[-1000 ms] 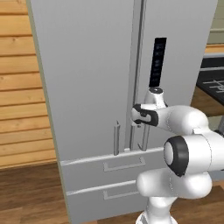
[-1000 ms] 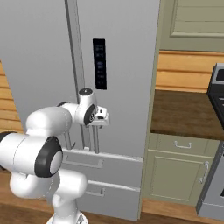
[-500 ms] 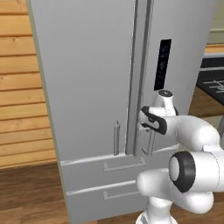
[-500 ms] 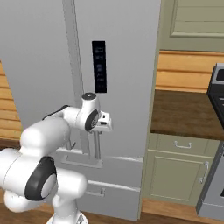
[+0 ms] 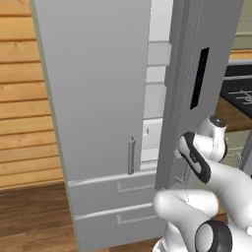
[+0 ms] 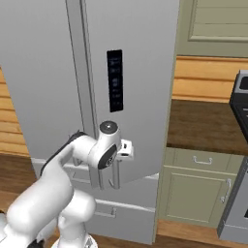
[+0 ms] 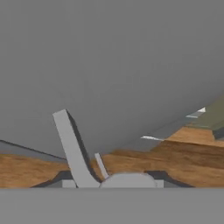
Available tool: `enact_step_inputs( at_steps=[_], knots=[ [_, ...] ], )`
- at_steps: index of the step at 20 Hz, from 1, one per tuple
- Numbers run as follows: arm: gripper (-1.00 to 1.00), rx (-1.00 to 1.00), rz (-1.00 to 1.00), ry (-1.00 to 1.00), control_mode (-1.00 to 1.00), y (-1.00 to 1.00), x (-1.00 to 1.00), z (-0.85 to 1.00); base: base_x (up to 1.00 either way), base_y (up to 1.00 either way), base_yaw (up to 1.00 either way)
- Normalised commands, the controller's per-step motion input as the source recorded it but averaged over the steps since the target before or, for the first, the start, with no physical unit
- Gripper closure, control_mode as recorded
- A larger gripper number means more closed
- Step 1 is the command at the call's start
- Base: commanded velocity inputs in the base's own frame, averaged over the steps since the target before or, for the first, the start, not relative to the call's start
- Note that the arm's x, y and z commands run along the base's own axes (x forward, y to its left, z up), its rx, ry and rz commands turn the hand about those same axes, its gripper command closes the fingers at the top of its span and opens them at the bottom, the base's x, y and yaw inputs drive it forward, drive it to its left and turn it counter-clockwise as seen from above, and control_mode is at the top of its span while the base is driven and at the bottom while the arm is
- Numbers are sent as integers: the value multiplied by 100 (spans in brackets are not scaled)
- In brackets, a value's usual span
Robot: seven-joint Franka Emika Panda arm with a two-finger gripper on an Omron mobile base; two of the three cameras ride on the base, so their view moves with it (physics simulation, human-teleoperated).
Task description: Take the strawberry from the fridge and place it on top of the pancake, located on the dining counter.
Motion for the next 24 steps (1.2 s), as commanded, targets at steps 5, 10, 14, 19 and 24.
enact_step_inputs(
  at_steps=[5, 10, 14, 19, 24],
  knots=[
    [-100, 0, 0, 5, -100, -5, -1, 0, 0, 0, 0],
    [-100, -2, 0, -5, -100, -1, -21, 91, 0, 0, 0],
    [-100, -9, 0, -5, -100, 14, -29, 100, 0, 0, 0],
    [-100, -15, 0, -2, -100, 71, -44, 65, 0, 0, 0],
    [-100, -28, 0, -2, -100, 100, -23, 27, 0, 0, 0]
  ],
)
